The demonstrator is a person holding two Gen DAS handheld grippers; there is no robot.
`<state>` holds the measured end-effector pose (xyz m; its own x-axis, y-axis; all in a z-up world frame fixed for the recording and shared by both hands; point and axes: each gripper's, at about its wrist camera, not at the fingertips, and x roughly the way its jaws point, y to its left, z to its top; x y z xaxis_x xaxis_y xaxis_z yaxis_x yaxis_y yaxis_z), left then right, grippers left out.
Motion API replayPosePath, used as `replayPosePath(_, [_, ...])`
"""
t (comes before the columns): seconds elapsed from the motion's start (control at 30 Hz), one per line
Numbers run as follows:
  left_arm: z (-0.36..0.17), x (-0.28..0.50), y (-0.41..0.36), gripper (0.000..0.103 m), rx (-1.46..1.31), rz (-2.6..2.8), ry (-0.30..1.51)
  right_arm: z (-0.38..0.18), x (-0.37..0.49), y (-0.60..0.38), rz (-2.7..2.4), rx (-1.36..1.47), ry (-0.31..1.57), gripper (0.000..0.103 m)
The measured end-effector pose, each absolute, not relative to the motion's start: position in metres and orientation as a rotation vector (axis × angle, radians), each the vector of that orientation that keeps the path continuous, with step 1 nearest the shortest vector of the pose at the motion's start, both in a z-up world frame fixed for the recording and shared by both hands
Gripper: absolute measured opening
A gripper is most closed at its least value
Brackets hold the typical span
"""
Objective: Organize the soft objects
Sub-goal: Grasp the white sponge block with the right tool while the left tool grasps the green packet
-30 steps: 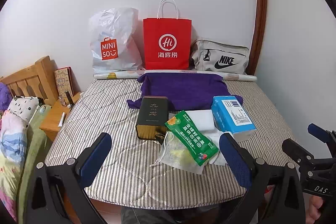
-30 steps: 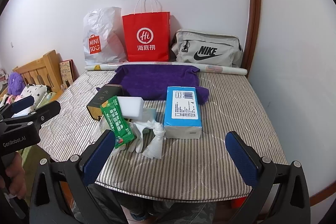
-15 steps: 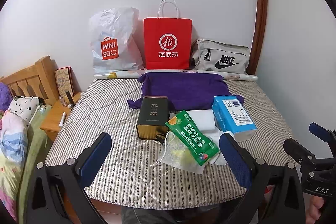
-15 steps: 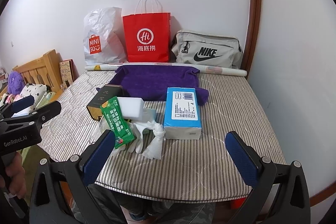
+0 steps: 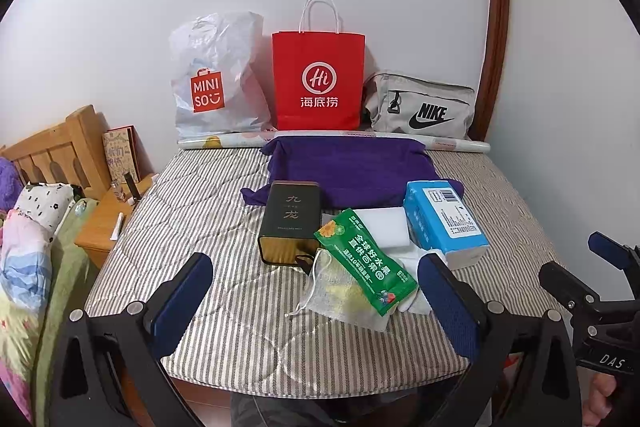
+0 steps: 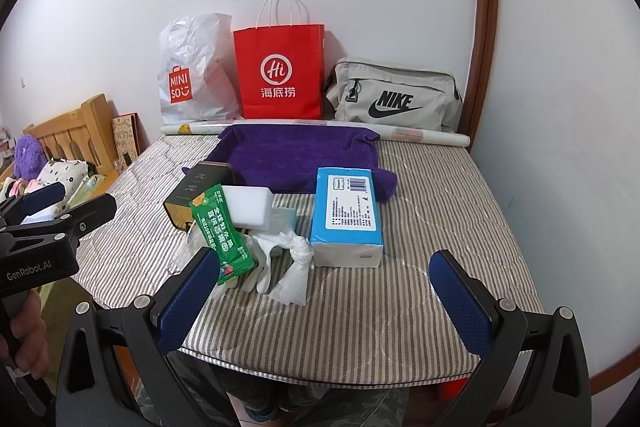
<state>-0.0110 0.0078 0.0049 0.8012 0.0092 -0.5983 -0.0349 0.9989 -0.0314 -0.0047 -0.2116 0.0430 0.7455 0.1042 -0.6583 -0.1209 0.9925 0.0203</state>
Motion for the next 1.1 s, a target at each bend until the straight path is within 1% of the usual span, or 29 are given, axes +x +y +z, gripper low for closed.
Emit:
replayPosePath(0.13, [0.001, -0.01, 0.011, 0.103, -0.043, 0.022, 0.648, 0.041, -0.002, -0.212, 0.124, -0.025, 0.721, 0.103])
replayPosePath(0.37, [-0.031, 0.013, 0.039, 0.102, -0.117, 0.015, 0.735, 0.028, 0.007, -0.217, 0.123, -0.032, 0.728, 0.103])
replayPosePath(0.47, [-0.039, 0.022, 0.038, 0.102, -0.125, 0.002, 0.747, 0.018, 0.015, -0.22, 0.123, -0.022, 0.747, 0.103])
replayPosePath(0.73, [-0.067, 0.05, 0.008, 0.102, -0.151, -0.116, 0.801, -0.015, 0.035, -0.227, 0.125, -0.005, 0.806, 0.103])
replayPosePath(0.87, [-0.079, 0.066, -0.011, 0.1, -0.136, -0.128, 0.828, -0.031, 0.043, -0.231, 0.12, -0.005, 0.84, 0.103])
replayPosePath(1.1, [-0.098, 0.096, -0.016, 0.097, -0.185, -0.08, 0.874, -0.056, 0.058, -0.241, 0.12, 0.009, 0.884, 0.103])
